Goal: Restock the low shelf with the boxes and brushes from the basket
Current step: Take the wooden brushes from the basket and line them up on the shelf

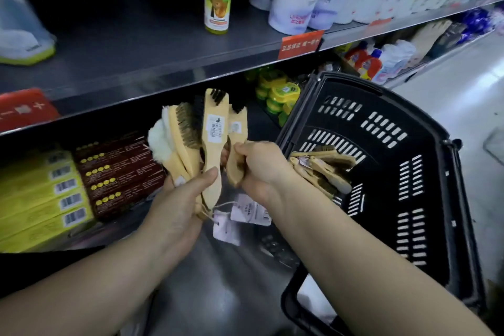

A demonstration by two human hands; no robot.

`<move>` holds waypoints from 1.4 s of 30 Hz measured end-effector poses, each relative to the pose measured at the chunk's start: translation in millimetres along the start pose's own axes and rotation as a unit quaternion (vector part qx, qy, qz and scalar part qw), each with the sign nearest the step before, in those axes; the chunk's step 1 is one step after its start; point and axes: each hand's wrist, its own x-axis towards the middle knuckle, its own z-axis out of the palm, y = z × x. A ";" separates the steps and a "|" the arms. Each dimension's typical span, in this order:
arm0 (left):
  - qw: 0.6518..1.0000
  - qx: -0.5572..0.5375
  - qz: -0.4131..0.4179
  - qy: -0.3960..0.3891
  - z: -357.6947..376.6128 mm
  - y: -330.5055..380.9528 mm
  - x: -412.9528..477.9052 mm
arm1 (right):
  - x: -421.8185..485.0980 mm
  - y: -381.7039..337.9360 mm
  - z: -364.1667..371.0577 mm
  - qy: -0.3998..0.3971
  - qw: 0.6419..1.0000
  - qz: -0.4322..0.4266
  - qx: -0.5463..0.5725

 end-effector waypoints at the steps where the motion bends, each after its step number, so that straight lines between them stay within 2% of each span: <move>1: 1.000 -0.007 -0.002 0.011 -5.6 2.2 1.9 | 7.9 2.7 7.2 0.012 1.000 -0.001 -0.004; 9: 0.993 -0.005 -0.014 0.114 -21.2 -0.8 30.0 | 36.4 39.3 11.3 0.061 0.997 0.028 -0.041; 16: 0.988 0.042 -0.006 0.151 -22.1 -7.6 60.4 | 39.6 45.1 -4.1 0.033 0.996 0.009 -0.079; 19: 0.983 0.060 -0.006 0.172 -24.5 -9.8 72.7 | 50.5 47.7 -8.9 0.073 0.991 0.006 -0.112; 23: 0.980 0.078 -0.012 0.184 -26.9 -8.0 88.9 | 87.5 51.4 -5.2 0.176 0.972 -0.006 -0.154; 28: 0.966 0.099 -0.017 0.238 -37.2 -5.1 109.4 | 157.3 62.0 -9.2 0.277 0.954 -0.090 -0.064; 31: 0.960 0.102 -0.024 0.258 -41.0 -2.1 122.9 | 194.0 60.9 -16.9 0.343 0.933 -0.101 0.041; 32: 0.960 0.103 -0.026 0.258 -41.4 -1.0 127.4 | 205.0 62.1 -20.2 0.366 0.924 -0.112 0.025; 35: 0.968 0.084 -0.053 0.231 -41.4 0.5 141.1 | 234.2 65.5 -30.6 0.361 0.924 -0.109 -0.058; 37: 0.974 0.061 -0.064 0.209 -37.5 0.6 146.9 | 246.4 65.0 -41.0 0.319 0.935 -0.084 -0.129; 40: 0.977 0.061 -0.062 0.197 -29.9 -2.2 156.2 | 261.9 61.5 -51.1 0.235 0.960 -0.048 -0.146; 42: 0.978 0.066 -0.066 0.188 -25.8 -4.3 162.9 | 269.8 58.7 -52.6 0.212 0.958 -0.040 -0.188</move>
